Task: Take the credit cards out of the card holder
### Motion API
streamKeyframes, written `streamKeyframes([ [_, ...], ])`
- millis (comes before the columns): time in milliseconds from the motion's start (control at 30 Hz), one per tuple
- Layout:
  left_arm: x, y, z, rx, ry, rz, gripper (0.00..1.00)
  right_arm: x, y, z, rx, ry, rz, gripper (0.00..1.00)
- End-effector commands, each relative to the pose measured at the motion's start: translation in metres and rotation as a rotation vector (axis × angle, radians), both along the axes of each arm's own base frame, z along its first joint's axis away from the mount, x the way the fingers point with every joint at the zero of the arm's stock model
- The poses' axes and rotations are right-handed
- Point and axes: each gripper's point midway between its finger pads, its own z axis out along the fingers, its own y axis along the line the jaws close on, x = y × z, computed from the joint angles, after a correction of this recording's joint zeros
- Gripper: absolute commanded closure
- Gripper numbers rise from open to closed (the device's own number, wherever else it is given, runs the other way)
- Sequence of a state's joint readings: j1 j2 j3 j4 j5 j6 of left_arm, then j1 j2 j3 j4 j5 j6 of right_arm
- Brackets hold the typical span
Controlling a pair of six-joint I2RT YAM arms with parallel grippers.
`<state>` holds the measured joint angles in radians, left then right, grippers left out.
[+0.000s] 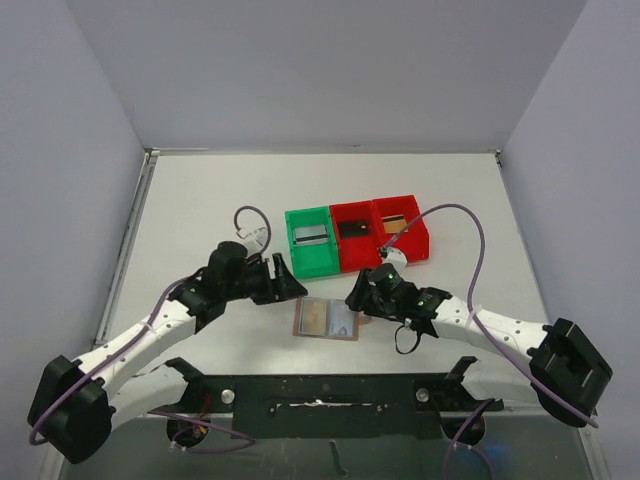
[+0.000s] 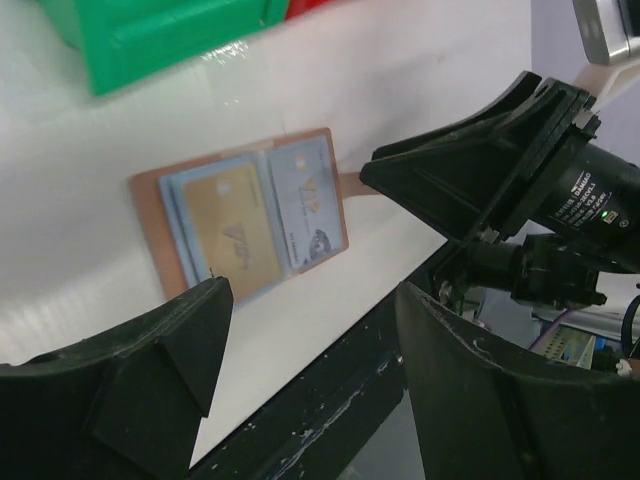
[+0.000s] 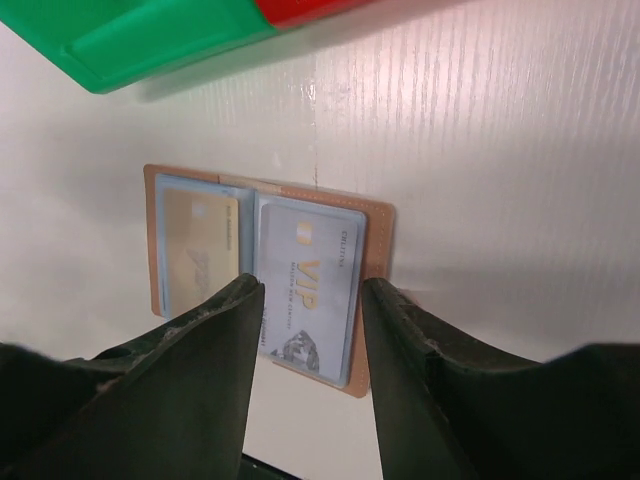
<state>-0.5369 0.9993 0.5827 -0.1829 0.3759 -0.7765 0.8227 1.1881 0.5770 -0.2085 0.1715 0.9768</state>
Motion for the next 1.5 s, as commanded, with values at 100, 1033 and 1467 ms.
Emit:
streamKeyframes([
  [100, 0.005, -0.047, 0.004, -0.035, -0.017, 0.019, 0.38, -0.004, 0.02, 0.014, 0.186, 0.008, -0.046, 0.56],
  [1033, -0.006, -0.114, -0.041, 0.006, 0.106, -0.109, 0.51, -0.03, 0.004, -0.057, 0.061, 0.188, -0.048, 0.73],
  [1467, -0.004, -0.101, -0.085, 0.181, 0.173, -0.04, 0.55, -0.032, 0.003, -0.063, 0.061, 0.199, -0.051, 0.77],
])
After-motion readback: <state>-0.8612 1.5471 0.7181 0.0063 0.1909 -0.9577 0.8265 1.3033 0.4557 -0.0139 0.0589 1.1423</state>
